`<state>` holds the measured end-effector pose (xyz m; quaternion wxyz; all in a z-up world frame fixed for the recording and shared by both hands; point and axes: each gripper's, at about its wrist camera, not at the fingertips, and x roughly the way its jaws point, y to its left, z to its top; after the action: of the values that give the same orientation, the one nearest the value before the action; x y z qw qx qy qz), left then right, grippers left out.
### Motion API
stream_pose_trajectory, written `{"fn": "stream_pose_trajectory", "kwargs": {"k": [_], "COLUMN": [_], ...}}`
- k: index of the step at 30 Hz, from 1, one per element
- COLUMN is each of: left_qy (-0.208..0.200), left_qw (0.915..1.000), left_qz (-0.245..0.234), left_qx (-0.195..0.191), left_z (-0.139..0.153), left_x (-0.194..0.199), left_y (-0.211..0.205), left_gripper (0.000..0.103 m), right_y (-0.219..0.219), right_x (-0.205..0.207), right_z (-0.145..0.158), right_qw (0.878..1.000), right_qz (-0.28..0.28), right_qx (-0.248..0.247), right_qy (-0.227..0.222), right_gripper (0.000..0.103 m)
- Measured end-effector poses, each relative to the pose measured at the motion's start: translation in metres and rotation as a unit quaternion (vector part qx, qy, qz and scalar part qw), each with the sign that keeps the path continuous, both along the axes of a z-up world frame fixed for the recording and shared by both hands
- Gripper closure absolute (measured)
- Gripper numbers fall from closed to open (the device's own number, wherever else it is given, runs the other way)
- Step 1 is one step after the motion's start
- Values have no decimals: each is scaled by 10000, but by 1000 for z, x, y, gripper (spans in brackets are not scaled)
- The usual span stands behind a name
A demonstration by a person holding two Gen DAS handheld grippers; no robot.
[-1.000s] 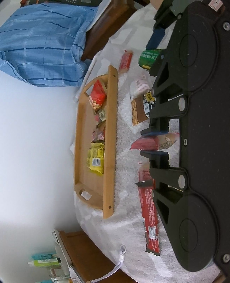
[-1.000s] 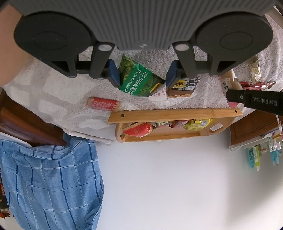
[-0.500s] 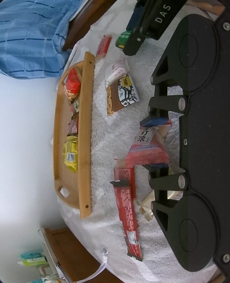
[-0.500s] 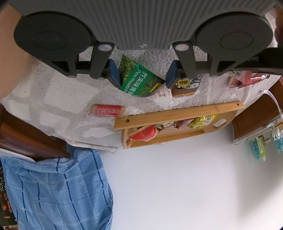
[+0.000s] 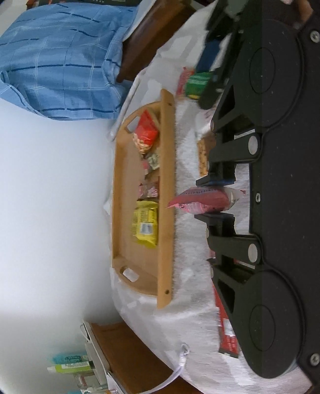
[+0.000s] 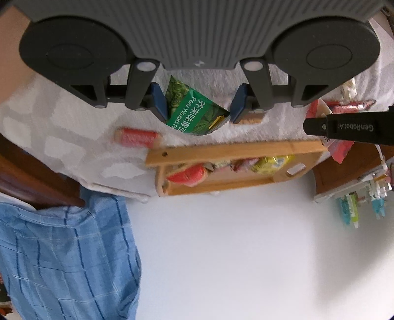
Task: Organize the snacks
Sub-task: 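Carry the green bag and pink packet over the wooden tray with both tools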
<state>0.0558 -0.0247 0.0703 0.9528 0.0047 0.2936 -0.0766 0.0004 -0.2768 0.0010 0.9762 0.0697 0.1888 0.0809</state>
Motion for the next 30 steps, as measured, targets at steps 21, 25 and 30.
{"fn": "stream_pose_trajectory", "kwargs": {"k": [21, 25, 30], "left_qy": [-159, 178, 353], "left_qw": [9994, 9986, 9985], "left_qz": [278, 305, 310], "left_qx": [-153, -387, -288], "left_z": [37, 23, 1], "left_x": [169, 211, 243], "left_y": [-4, -8, -20], "left_gripper": [84, 84, 84], "right_y": [-9, -13, -17], "right_x": [171, 201, 223], "right_z": [39, 38, 35], "right_qw": [9963, 9980, 9993], "right_qz": [525, 443, 377], "right_qx": [84, 69, 46], "right_qy": [-678, -434, -66], "right_gripper": [44, 44, 44]}}
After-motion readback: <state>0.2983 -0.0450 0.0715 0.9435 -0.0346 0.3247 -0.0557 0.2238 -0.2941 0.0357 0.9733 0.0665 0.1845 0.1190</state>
